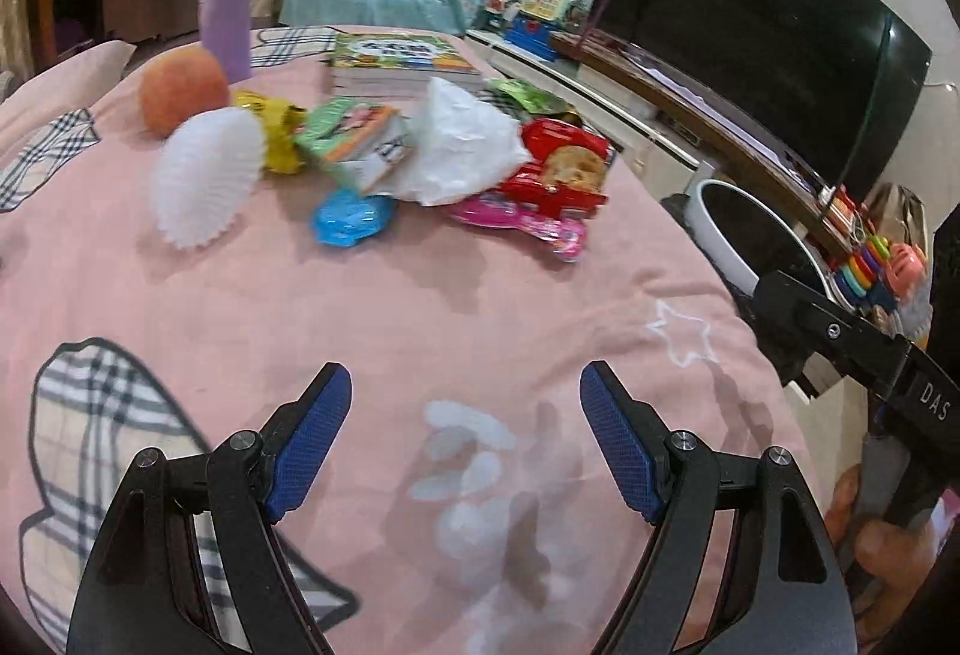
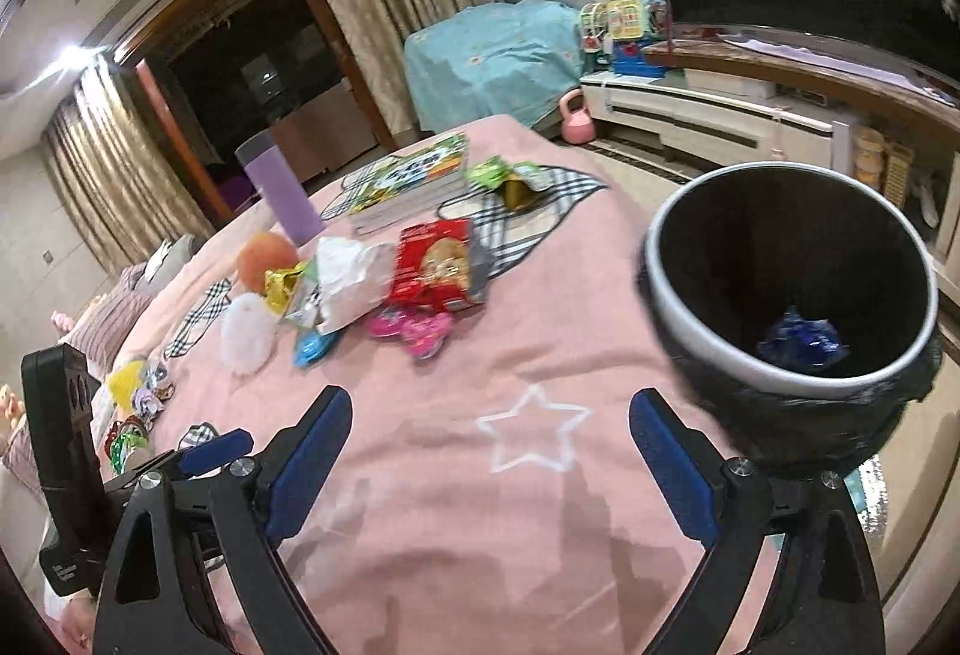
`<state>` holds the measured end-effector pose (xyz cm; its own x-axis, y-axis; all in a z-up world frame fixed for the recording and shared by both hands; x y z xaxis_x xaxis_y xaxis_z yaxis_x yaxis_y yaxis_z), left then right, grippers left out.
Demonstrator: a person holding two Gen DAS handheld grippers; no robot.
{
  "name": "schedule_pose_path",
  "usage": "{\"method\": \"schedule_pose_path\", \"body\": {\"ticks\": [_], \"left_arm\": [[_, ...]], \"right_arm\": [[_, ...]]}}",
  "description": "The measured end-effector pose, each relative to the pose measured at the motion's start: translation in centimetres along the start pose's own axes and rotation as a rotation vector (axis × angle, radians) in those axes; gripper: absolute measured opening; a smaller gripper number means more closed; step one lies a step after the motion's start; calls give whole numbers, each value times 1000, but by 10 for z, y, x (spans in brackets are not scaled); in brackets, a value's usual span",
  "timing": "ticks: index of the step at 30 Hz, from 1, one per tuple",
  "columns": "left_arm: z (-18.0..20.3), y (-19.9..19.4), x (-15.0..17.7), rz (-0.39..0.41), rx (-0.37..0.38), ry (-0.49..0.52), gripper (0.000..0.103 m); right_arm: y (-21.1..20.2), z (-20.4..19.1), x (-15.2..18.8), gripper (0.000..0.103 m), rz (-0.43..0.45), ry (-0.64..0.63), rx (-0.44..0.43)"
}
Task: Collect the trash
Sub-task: 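Move both open tools back toward the remaining trash on the table, then grasp the white mesh fruit net with the left tool while the right tool grasps the tissue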
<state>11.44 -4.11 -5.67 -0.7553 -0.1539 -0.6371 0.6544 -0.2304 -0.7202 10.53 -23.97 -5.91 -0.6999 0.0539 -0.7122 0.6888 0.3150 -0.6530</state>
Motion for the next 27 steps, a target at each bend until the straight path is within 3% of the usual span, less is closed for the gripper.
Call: {"method": "schedule_pose_path", "body": {"ticks": [16,27], "left_arm": [[-68,-8,-14,37,-102,-101,81],[-113,7,-57,91,-200,-134,81]], "right_arm": [[43,-51,-7,95,-29,-48,-66],[75,-73,-25,90,-25,-61,-97]]}}
Point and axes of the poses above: each gripper's, at about its wrist camera, not at the fingertips, and y roughly the way its jaws point, z to its right, x to its underside, the point moved 3 cm from there along y, roughly the way its jaws point, and after that the axes turned 7 degrees about -y, right-handed, at the moved point
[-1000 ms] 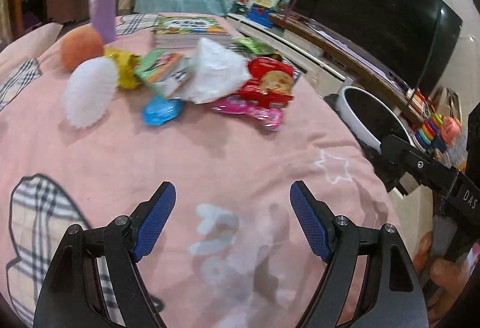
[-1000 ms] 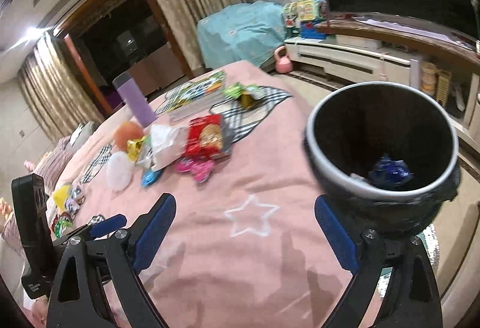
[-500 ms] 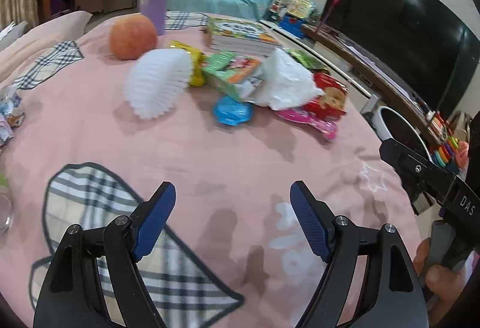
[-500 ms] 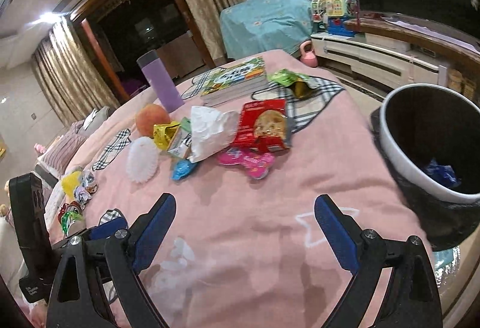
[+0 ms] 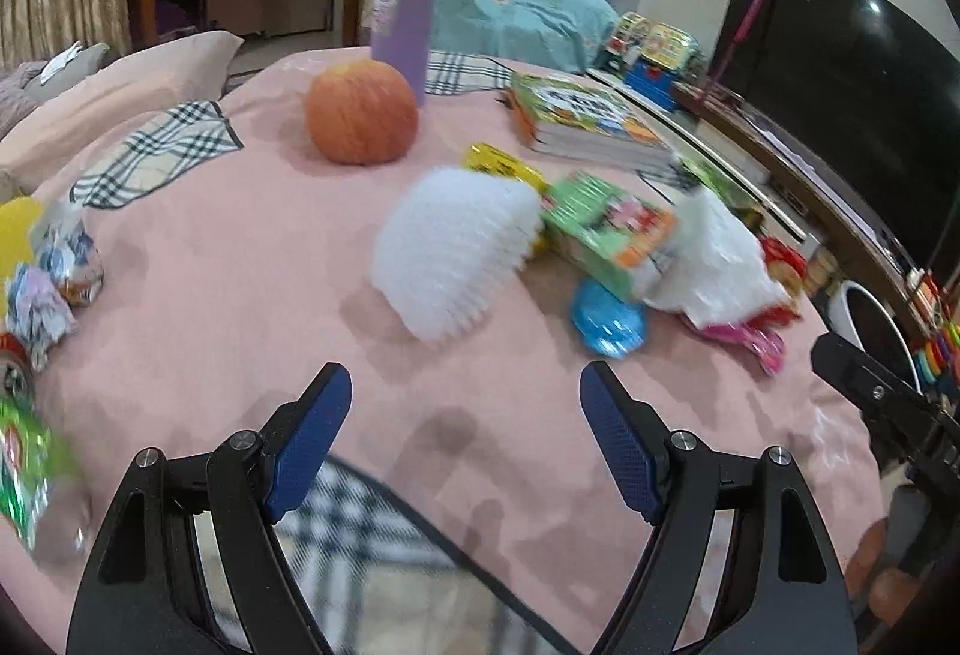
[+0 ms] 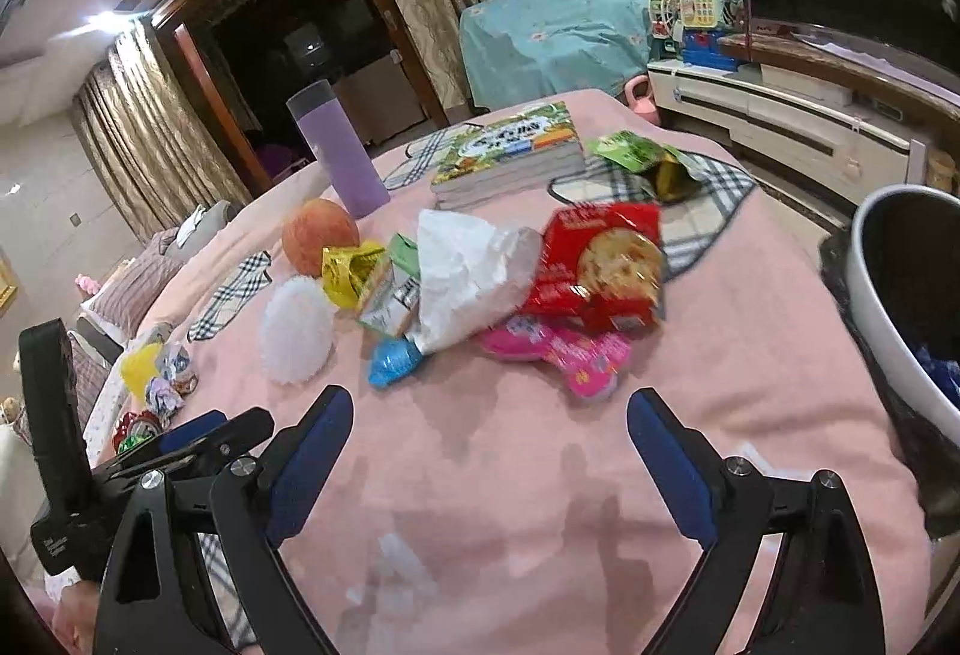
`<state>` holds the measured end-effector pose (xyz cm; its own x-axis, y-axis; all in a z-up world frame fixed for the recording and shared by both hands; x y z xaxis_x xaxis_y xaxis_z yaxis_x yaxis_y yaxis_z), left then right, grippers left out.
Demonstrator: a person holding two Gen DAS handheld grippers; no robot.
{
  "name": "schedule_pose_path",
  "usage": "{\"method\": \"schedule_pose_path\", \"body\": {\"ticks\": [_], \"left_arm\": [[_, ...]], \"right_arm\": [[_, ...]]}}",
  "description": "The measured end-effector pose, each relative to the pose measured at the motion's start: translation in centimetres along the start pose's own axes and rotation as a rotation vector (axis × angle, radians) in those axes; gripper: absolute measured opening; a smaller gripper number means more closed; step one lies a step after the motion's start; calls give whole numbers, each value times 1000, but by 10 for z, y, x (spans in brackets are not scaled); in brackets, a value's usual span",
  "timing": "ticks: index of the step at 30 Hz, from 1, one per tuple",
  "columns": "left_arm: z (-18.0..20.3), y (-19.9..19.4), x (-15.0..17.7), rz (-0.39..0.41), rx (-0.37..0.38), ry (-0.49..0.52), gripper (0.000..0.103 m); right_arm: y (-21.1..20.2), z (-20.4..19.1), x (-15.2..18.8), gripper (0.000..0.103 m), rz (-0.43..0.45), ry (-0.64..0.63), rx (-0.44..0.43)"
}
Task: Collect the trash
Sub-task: 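Grasp the white mesh fruit net with the left tool while the right tool grasps the tissue, then carry mesh net and tissue over the bin and open both tools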
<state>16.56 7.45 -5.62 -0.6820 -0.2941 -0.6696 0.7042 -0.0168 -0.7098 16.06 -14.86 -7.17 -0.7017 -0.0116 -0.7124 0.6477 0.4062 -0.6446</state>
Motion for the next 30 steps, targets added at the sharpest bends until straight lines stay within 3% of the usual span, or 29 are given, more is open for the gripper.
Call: {"method": "schedule_pose_path", "body": {"ticks": [6,9,11,13,14,20,30], "left_arm": [[-11,20,-20,7,-11,-22,80],[-13,29,-25,0,-13,-22,71],[-15,39,-27,-16,-1,-32,52],[-17,47,-26,-51,10,-41,27],[-17,48,-24,-59,10,-42,22],[-10,29,-14,-36,30,-23,14],[21,-20,15,-22,139,-5,14]], "right_arm": [[28,-2,-16,77,12,21,-13],[46,3,-20,67,-13,55,-24],[54,5,-22,59,-24,65,-27],[59,7,-22,35,-32,61,-13],[60,7,-21,16,-37,59,-6],[42,3,-16,11,-4,32,-18],[-13,1,-1,10,46,-19,-9]]}}
Point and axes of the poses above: each gripper's, at about its wrist camera, not at the fingertips, and y roughly the way its jaws point, z to its right, x to its underside, the point moved 3 cm from there along y, roughly the way its jaws point, and after that the axes turned 7 degrees about -y, right-handed, at the moved point
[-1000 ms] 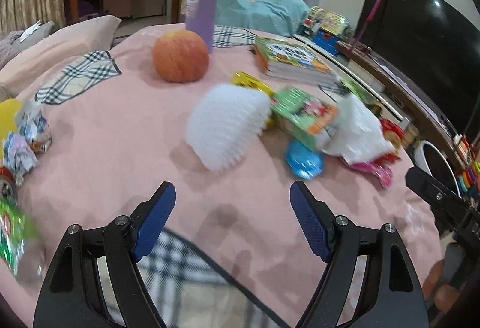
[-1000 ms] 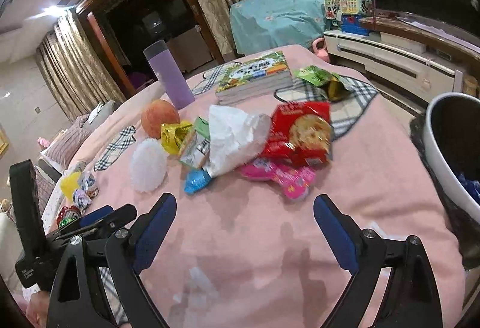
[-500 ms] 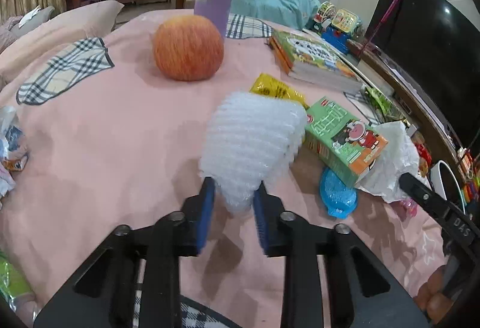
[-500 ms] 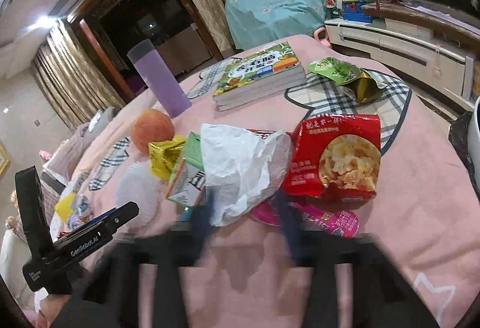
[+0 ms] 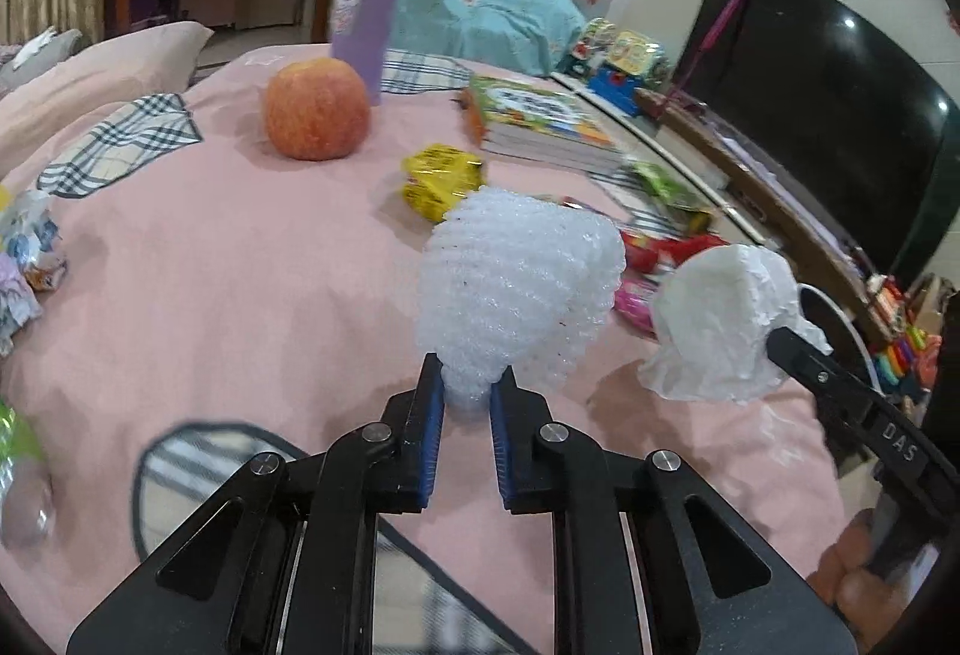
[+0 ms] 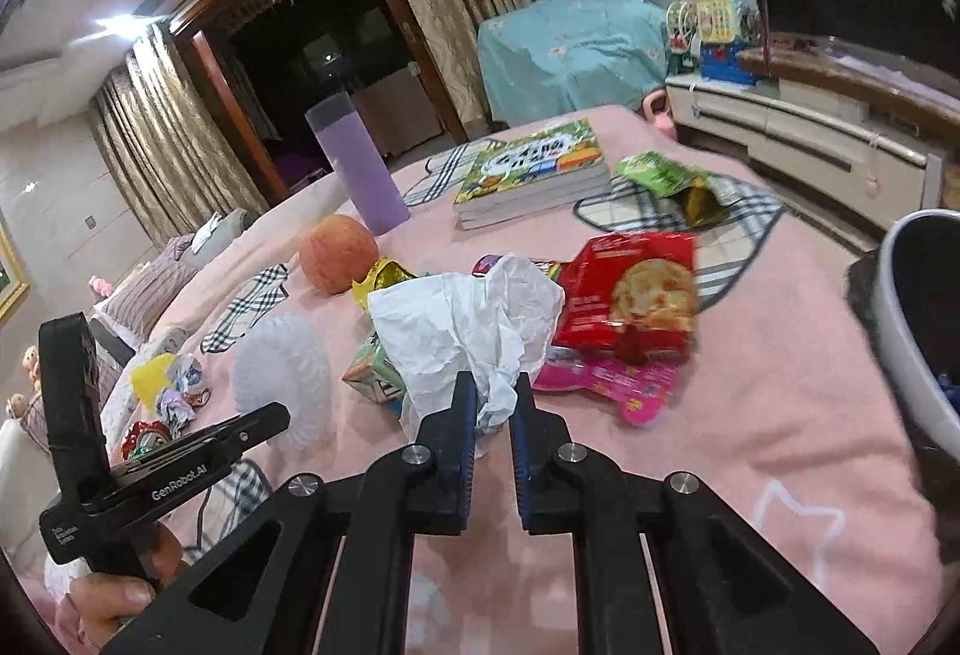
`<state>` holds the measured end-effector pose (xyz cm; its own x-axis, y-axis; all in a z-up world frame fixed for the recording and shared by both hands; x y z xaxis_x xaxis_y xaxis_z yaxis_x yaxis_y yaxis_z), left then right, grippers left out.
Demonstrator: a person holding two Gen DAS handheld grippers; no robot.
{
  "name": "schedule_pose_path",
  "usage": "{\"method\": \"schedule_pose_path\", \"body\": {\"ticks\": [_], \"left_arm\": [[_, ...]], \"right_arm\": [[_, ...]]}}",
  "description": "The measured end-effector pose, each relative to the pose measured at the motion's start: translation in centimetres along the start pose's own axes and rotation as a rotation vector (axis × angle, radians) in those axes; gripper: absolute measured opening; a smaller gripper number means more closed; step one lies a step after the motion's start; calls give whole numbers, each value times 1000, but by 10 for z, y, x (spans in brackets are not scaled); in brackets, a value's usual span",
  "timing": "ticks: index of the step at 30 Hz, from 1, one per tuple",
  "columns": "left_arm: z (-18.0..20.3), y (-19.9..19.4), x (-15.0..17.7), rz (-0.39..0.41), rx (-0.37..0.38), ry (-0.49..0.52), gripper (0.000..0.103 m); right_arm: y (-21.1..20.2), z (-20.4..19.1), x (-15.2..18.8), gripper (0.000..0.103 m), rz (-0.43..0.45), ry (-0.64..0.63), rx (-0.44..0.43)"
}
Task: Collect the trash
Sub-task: 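Carry mesh net and tissue over the bin and open both tools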
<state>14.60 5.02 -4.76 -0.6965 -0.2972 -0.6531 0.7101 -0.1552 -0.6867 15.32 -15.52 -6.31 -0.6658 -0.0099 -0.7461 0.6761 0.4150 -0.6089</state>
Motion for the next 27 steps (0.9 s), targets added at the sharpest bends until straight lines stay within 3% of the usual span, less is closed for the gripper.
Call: {"method": "schedule_pose_path", "body": {"ticks": [12,27], "left_arm": [[81,2,33,-60,120,125,14],[145,2,60,-98,188,234,14]], "right_arm": [[-59,42,20,10,37,54,93],[-116,88,43,10,80,99,205]]}}
Point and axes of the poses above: each gripper's, at about its wrist camera, not at the fingertips, and y roughly the way its jaws point, z to its right, x to its underside, the point moved 3 cm from there along y, roughly the way its jaws point, and after that the axes turned 7 degrees about -y, right-handed, at the moved point
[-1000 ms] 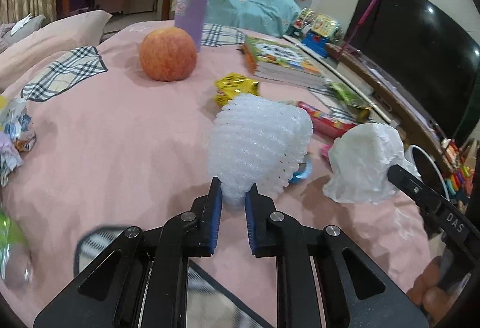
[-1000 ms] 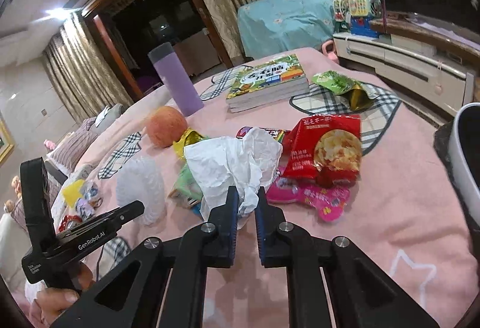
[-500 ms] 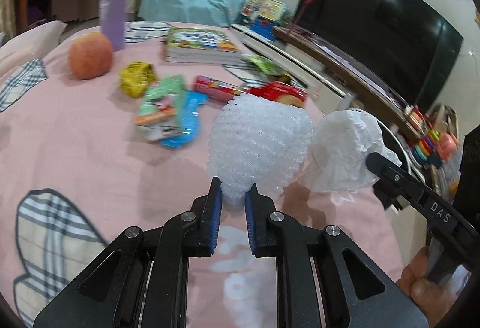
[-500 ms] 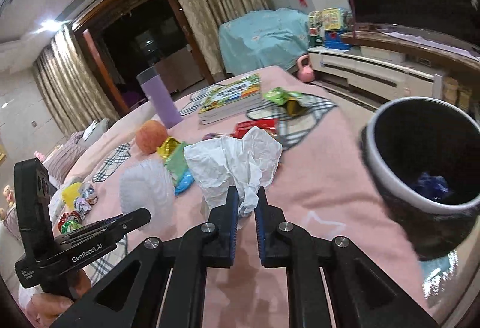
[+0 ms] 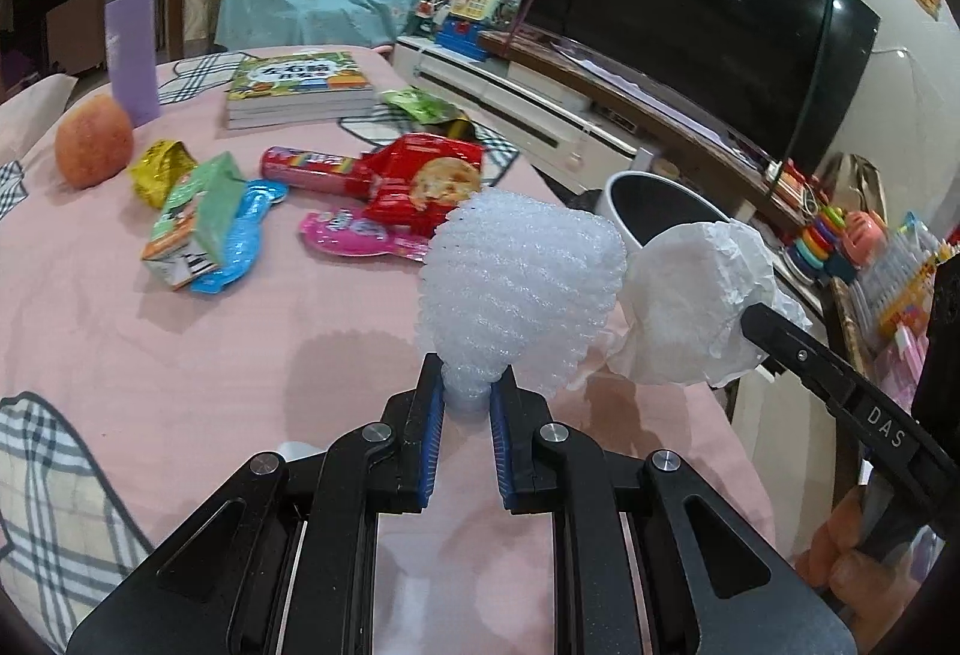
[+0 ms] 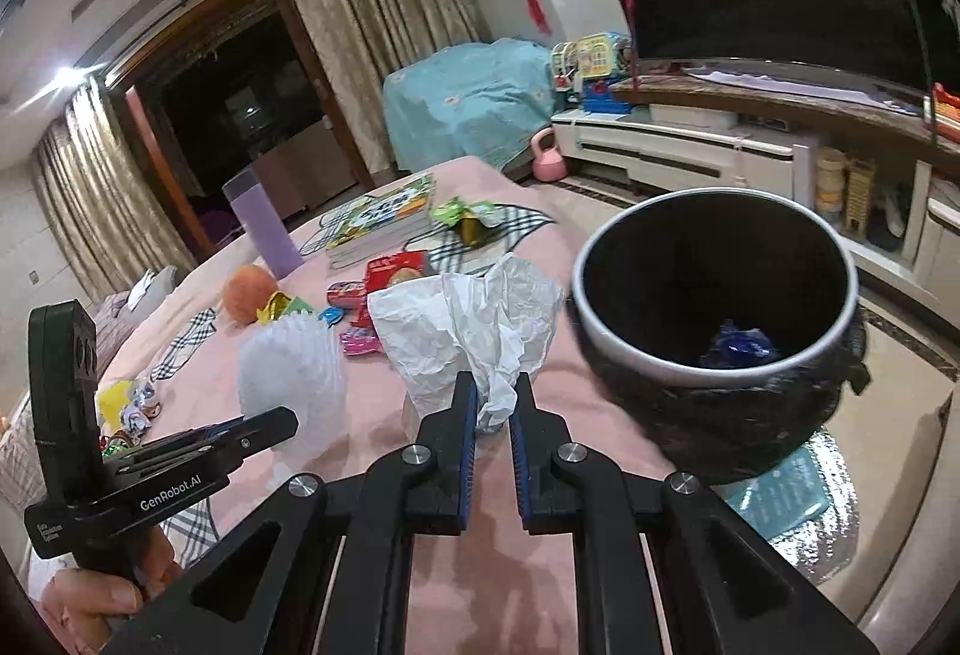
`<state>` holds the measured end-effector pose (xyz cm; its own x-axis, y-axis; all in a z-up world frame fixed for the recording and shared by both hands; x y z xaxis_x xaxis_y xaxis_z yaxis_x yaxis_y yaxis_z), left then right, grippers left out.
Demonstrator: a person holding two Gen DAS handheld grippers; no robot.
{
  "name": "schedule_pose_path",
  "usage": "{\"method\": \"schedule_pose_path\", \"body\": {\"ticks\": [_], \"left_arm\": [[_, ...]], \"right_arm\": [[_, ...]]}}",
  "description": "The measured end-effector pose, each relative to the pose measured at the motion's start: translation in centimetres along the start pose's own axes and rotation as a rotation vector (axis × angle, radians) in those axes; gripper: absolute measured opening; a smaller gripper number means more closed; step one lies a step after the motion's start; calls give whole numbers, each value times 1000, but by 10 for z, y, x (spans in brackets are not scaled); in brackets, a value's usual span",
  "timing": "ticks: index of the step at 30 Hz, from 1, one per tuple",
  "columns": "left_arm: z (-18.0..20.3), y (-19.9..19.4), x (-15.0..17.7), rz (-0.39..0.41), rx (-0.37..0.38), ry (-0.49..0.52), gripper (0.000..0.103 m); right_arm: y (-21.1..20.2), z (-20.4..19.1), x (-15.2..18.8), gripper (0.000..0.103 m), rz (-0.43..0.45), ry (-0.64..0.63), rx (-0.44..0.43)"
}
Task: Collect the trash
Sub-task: 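Carry mesh net and tissue over the bin and open both tools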
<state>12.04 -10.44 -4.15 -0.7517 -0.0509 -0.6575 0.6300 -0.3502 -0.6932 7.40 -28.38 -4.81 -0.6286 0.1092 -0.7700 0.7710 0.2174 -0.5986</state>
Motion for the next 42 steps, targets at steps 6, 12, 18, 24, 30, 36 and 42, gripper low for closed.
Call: {"method": "schedule_pose_path", "body": {"ticks": [6,12,18,24,30,36,42], "left_arm": [[16,5,-1,-12,16,24,14],[32,11,-6,-15,28,50,14],[50,18,-9,-23,44,82,14],[71,25,-14,-27,63,113,14],[87,32,-21,-27,78,138,14],[103,37,-30,-24,88,165,14],[119,48,-39,-29,94,192,14]], "right_arm": [[-9,13,2,11,10,23,19],[-18,29,1,11,31,45,39],[-23,46,-1,11,45,63,64],[-30,66,-4,11,56,86,93],[-36,83,-9,11,73,104,115],[-39,97,-16,11,87,108,138],[-41,108,-24,11,98,102,155]]}}
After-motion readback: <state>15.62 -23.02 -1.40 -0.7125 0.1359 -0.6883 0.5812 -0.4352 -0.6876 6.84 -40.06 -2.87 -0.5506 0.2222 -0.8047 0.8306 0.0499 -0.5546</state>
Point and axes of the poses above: each gripper's, at about its wrist camera, not at the fingertips, and y roughly the way its jaws point, z to its right, x to its underside, the point moved 3 cm from there along y, roughly the way its jaws point, and after that the axes turned 7 degrees about -y, right-handed, at the moved point
